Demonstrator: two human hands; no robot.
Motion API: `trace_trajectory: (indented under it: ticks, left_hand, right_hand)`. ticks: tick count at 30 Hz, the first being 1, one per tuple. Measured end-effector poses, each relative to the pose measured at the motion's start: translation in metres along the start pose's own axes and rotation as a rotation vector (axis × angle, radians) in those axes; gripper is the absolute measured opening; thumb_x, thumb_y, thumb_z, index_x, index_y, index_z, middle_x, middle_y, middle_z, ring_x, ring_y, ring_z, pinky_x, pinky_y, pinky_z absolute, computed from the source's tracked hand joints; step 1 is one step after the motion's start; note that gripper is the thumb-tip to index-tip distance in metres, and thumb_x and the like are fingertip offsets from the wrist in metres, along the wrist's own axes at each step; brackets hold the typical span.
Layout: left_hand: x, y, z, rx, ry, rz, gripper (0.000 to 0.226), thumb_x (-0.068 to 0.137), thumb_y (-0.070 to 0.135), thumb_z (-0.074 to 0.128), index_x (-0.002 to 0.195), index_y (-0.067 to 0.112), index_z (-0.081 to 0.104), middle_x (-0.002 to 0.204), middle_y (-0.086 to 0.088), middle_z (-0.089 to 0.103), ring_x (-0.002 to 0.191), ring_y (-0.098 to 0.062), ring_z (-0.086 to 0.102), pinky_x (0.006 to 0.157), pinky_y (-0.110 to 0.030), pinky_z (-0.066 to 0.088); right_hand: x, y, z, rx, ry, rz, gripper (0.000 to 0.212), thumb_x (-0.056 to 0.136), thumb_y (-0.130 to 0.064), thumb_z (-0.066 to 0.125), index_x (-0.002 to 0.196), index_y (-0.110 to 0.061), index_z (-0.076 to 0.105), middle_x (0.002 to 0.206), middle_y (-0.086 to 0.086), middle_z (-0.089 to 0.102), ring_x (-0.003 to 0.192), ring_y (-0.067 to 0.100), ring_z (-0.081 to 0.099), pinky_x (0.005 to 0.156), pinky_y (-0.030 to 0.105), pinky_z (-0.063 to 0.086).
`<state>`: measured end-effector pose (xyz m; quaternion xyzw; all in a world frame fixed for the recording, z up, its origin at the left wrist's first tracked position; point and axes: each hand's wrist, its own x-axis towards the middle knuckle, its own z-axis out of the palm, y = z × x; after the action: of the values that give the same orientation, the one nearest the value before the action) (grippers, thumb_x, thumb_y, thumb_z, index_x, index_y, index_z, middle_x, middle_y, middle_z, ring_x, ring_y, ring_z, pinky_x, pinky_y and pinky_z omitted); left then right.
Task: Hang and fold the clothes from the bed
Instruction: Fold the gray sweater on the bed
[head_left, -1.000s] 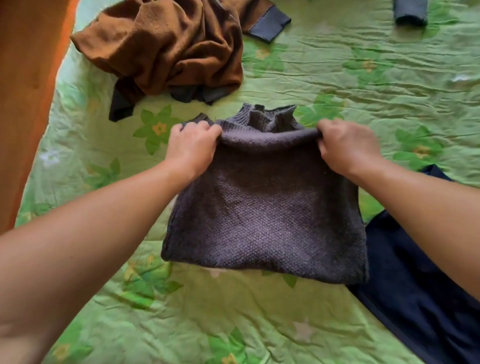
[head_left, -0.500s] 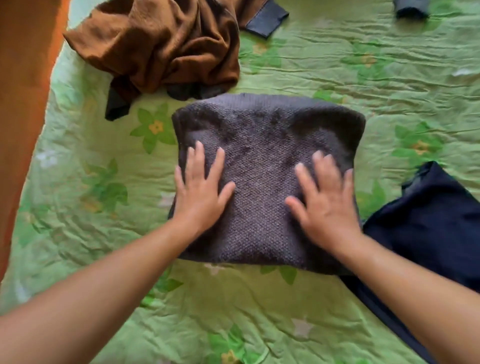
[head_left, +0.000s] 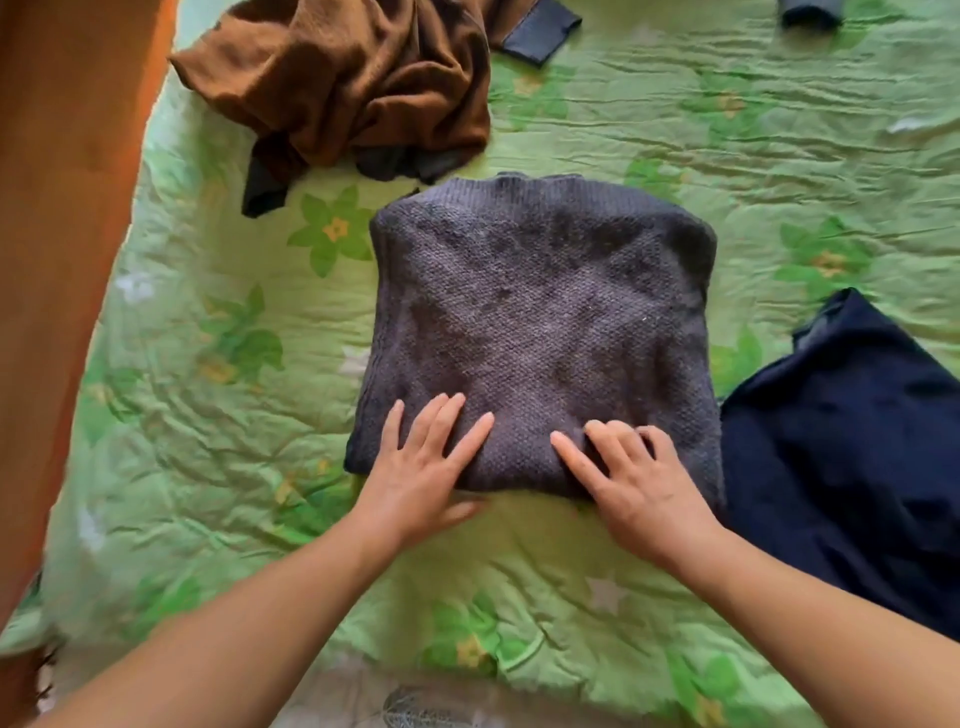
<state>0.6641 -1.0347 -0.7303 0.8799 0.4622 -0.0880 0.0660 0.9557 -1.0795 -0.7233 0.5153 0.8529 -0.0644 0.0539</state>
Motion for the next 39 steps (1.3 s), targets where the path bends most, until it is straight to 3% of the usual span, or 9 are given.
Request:
trace_trajectory:
  ticks: [7, 14, 18, 23, 27, 31, 35, 37, 39]
  left_hand:
    - [0.014, -0.008, -0.018, 0.009, 0.099, 0.013, 0.042, 0.077, 0.029, 0.070, 0.118, 0.023, 0.062, 0.101, -0.001, 0.062, 0.093, -0.031, 0.058, 0.069, -0.042, 0.045]
    - [-0.073, 0.020, -0.015, -0.066, -0.084, 0.026, 0.050, 0.075, 0.036, 0.074, 0.121, 0.024, 0.059, 0.105, 0.001, 0.059, 0.097, -0.028, 0.058, 0.060, -0.039, 0.049]
    - [-0.094, 0.023, 0.003, -0.149, -0.182, -0.026, 0.073, 0.078, 0.070, 0.060, 0.137, 0.028, 0.055, 0.131, -0.005, 0.055, 0.120, -0.027, 0.055, 0.076, -0.042, 0.055]
    - [-0.059, 0.011, -0.007, -0.181, 0.040, -0.239, 0.061, 0.085, 0.070, 0.044, 0.132, 0.032, 0.054, 0.145, -0.011, 0.042, 0.144, -0.033, 0.034, 0.108, -0.059, 0.035]
    - [-0.054, -0.002, 0.019, -0.149, -0.072, -0.243, 0.079, 0.084, 0.080, 0.030, 0.153, 0.043, 0.020, 0.165, -0.017, 0.010, 0.155, -0.034, 0.001, 0.114, -0.070, 0.019]
    - [-0.050, -0.004, 0.034, -0.159, -0.152, -0.246, 0.083, 0.084, 0.083, 0.019, 0.154, 0.049, -0.008, 0.167, -0.013, -0.010, 0.153, -0.031, -0.017, 0.115, -0.071, 0.010]
    - [-0.052, -0.007, 0.023, -0.302, -0.101, -0.246, 0.082, 0.084, 0.079, 0.032, 0.155, 0.048, 0.007, 0.167, -0.012, -0.003, 0.155, -0.030, -0.007, 0.117, -0.066, 0.020]
    - [-0.064, -0.006, 0.012, -0.463, 0.047, -0.349, 0.085, 0.083, 0.071, 0.053, 0.155, 0.038, 0.024, 0.162, -0.013, 0.016, 0.150, -0.032, 0.021, 0.114, -0.055, 0.035]
    - [-0.075, -0.009, 0.004, -0.699, 0.114, -0.610, 0.094, 0.078, 0.064, 0.067, 0.155, 0.027, 0.029, 0.151, -0.011, 0.031, 0.139, -0.028, 0.038, 0.112, -0.044, 0.039]
  right_hand:
    - [0.033, 0.002, -0.020, -0.016, -0.063, 0.086, 0.038, 0.082, -0.012, 0.057, 0.120, -0.017, 0.057, 0.090, 0.008, 0.056, 0.073, 0.034, 0.054, 0.057, 0.041, 0.042]
    - [-0.031, -0.038, -0.041, 0.077, -0.312, 0.005, 0.065, 0.078, -0.019, 0.065, 0.140, -0.026, 0.048, 0.101, 0.006, 0.058, 0.080, 0.032, 0.058, 0.060, 0.041, 0.049]
    - [-0.035, -0.045, -0.046, 0.151, -0.634, 0.102, 0.088, 0.083, -0.088, 0.025, 0.156, -0.038, 0.018, 0.132, 0.005, 0.049, 0.119, 0.031, 0.051, 0.089, 0.044, 0.046]
    - [0.036, -0.030, -0.050, 0.072, -0.126, 0.166, 0.074, 0.087, -0.076, 0.025, 0.135, -0.025, 0.051, 0.132, 0.014, 0.055, 0.124, 0.038, 0.051, 0.096, 0.053, 0.048]
    - [0.092, 0.005, -0.037, -0.032, -0.294, 0.231, 0.098, 0.080, -0.090, 0.028, 0.156, -0.043, -0.012, 0.168, 0.009, -0.017, 0.152, 0.038, -0.019, 0.116, 0.072, -0.001]
    - [0.117, 0.026, -0.019, -0.016, -0.454, 0.294, 0.112, 0.068, -0.101, 0.022, 0.150, -0.045, -0.031, 0.165, 0.009, -0.029, 0.150, 0.042, -0.026, 0.113, 0.075, -0.003]
    - [0.139, 0.006, -0.039, -0.123, -0.510, 0.320, 0.104, 0.078, -0.089, 0.042, 0.159, -0.034, 0.005, 0.165, 0.022, 0.006, 0.149, 0.052, 0.009, 0.110, 0.075, 0.016]
    - [0.159, -0.008, -0.066, -0.165, -0.330, 0.292, 0.072, 0.090, -0.071, 0.051, 0.140, -0.019, 0.044, 0.142, 0.023, 0.041, 0.128, 0.047, 0.043, 0.101, 0.062, 0.037]
    - [0.189, -0.025, -0.086, -0.128, -0.175, 0.152, 0.049, 0.096, -0.049, 0.060, 0.130, -0.016, 0.048, 0.132, 0.019, 0.046, 0.119, 0.041, 0.047, 0.094, 0.054, 0.042]
